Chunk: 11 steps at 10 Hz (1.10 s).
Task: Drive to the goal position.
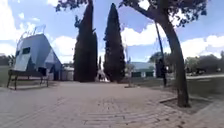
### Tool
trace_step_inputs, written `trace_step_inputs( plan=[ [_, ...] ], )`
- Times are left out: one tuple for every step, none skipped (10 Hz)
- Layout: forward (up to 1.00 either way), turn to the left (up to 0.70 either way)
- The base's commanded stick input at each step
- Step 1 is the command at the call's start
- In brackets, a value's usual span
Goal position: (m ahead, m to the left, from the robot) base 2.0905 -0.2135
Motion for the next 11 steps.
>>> trace_step_inputs(
  plan=[
    [1.0, 0.07],
    [1.0, 0.15],
    [1.0, 0.38],
    [1.0, 0.17],
    [1.0, 0.0],
    [1.0, 0.0],
    [1.0, 0.0],
    [1.0, 0.0],
    [1.0, 0.0],
    [1.0, 0.0],
    [1.0, 0.0]
  ],
)
